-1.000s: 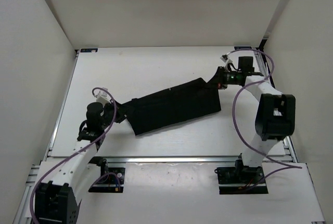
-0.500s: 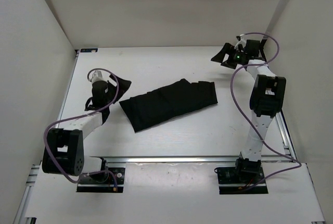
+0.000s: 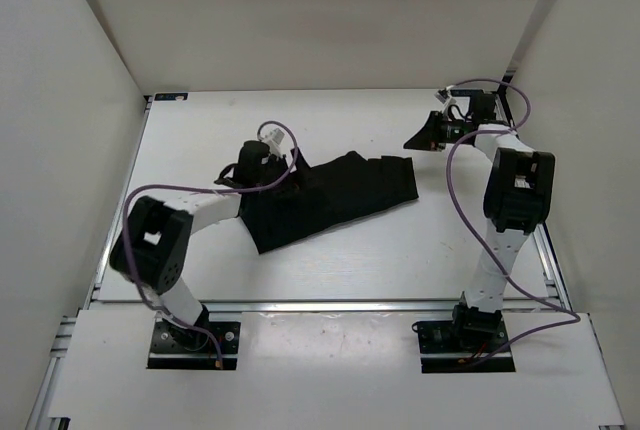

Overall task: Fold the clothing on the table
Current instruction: Fold the skirt

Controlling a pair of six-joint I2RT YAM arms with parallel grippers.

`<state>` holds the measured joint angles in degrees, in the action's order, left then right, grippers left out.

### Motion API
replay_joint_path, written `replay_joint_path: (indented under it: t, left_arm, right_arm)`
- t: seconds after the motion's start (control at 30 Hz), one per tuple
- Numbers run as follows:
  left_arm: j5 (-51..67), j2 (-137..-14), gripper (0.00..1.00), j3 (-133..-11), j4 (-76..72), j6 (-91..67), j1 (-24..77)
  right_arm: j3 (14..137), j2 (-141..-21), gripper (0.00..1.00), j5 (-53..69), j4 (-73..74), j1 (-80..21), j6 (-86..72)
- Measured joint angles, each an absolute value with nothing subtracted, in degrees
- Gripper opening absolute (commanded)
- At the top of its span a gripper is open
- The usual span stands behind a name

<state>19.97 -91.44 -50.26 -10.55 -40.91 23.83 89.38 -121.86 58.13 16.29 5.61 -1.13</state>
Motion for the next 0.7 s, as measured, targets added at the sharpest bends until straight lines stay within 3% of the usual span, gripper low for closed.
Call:
replay_joint_path:
  t: [0.03,0.07,0.1,0.13,0.2,0.43,0.7]
  left_arm:
    - [21.1,-93.73,0.93,-50.24,-10.09,-41.71,24.45]
    - [21.91,-95.55,0.94,-50.22,-9.56,-42.44,24.51]
    - [22.06,-97.06,0.94,-50.22,-8.86,-42.85,24.27]
    - [22.09,-97.95,0.95,-50.24,-7.94,-43.16,23.77]
    - [22.11,-98.26,0.94,-50.48,-5.98,-43.44,22.48]
    - [23.16,-96.14,0.96,-57.3,-0.51,-41.54,17.08]
    - [23.03,-86.46,0.94,-55.37,5.34,-38.04,11.09]
  right_arm:
    - [89.21,-121.49,0.0,59.35,16.58,5.23,-0.78]
    - [88.82,-120.86,0.06,60.6,16.56,4.6,-0.6]
    - [88.25,-120.14,0.38,61.52,16.43,3.79,-0.67]
    - [87.66,-119.28,0.8,62.08,16.56,2.66,-0.95]
    - [87.18,-118.08,0.98,62.06,16.78,-0.14,0.43]
    - [93.86,-122.26,0.93,55.05,22.11,-11.03,8.29]
    - [104.36,-131.7,0.93,43.77,23.55,-13.1,12.8]
